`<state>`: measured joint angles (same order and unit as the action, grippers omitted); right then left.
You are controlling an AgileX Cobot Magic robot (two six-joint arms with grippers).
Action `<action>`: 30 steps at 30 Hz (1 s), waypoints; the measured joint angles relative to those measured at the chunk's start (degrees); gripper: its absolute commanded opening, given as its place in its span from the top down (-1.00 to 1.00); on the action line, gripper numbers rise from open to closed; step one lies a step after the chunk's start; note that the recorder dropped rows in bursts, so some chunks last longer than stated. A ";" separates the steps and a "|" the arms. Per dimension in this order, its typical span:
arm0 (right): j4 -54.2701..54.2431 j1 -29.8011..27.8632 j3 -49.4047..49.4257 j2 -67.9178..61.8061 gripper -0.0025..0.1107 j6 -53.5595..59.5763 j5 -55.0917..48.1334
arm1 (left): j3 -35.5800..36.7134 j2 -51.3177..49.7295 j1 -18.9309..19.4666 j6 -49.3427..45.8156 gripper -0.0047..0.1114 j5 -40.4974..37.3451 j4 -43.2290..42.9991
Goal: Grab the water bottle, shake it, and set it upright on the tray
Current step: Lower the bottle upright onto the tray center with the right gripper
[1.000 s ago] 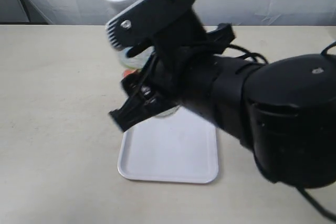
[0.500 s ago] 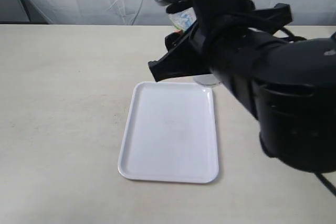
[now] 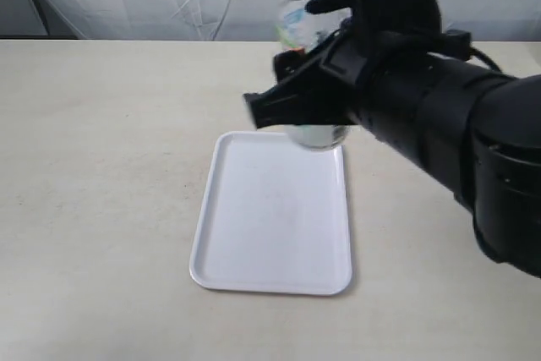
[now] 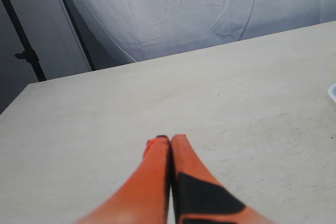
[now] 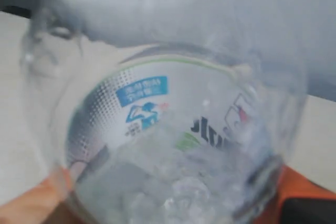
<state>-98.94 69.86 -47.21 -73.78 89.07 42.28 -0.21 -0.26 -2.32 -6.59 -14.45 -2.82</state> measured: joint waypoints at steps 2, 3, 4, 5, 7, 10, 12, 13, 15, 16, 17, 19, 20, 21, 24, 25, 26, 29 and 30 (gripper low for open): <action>-0.97 -0.58 0.86 -0.11 0.97 3.72 2.70 | 0.00 0.00 0.00 0.00 0.91 0.00 0.00; -1.52 -0.83 1.80 0.15 0.97 5.16 1.65 | 0.00 0.00 0.00 0.00 0.91 0.00 0.00; -2.42 -0.86 2.55 0.59 0.97 6.06 -0.48 | 0.00 0.00 0.00 0.00 0.91 0.00 0.00; -3.02 -0.86 2.79 0.84 0.97 6.16 -1.87 | 0.00 0.00 0.00 0.00 0.91 0.00 0.00; -2.67 -0.45 2.50 1.45 0.97 4.41 -3.17 | 0.00 0.00 0.00 0.00 0.91 0.00 0.00; -0.55 -0.45 1.74 2.71 0.97 1.14 -3.05 | 0.00 0.00 0.00 0.00 0.91 0.00 0.00; -1.00 -0.58 1.63 3.12 0.97 2.49 -3.05 | 0.00 0.00 0.00 0.00 0.91 0.00 0.00; -1.19 -0.58 1.83 3.12 0.97 2.78 -3.17 | 0.00 0.00 0.00 0.00 0.91 0.00 0.00; -1.43 -0.58 3.23 2.37 0.97 2.24 -3.91 | 0.00 0.00 0.00 0.00 0.91 0.00 0.00; -1.55 -0.58 4.24 1.66 0.97 1.43 -4.33 | 0.00 0.00 0.00 0.00 0.91 0.00 0.00; -1.77 -0.58 5.25 1.03 0.97 0.90 -4.76 | 0.00 0.00 0.00 0.00 0.91 0.00 0.00; -2.70 -0.58 6.63 -0.31 0.97 0.27 -5.32 | 0.00 0.00 0.00 0.00 0.91 0.00 0.00; -3.06 -0.58 6.72 -0.60 0.97 0.03 -5.17 | 0.00 0.00 0.00 0.00 0.91 0.00 0.00; -3.11 -0.58 6.72 -0.60 0.97 -0.11 -5.07 | 0.00 0.00 0.00 0.00 0.91 0.00 0.00; 0.55 -0.58 5.43 0.29 0.97 -3.14 -4.94 | 0.00 0.00 0.00 0.00 0.91 0.00 0.00; 3.34 -0.58 5.00 0.57 0.97 -5.92 -4.94 | 0.00 0.00 0.00 0.00 0.91 0.00 0.00; 6.78 -0.69 4.87 0.53 0.97 -9.70 -4.94 | 0.00 0.00 0.00 0.00 0.91 0.00 0.00; 18.80 -3.67 5.37 -0.86 0.97 -23.67 -8.39 | 0.00 0.00 0.00 0.00 0.91 0.00 0.00; 24.08 -5.09 5.77 -1.67 0.97 -28.28 -10.30 | 0.00 0.00 0.00 0.00 0.91 0.00 0.00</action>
<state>-74.85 64.77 -41.44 -75.44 60.79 31.98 -0.21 -0.26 -2.32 -6.59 -14.45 -2.82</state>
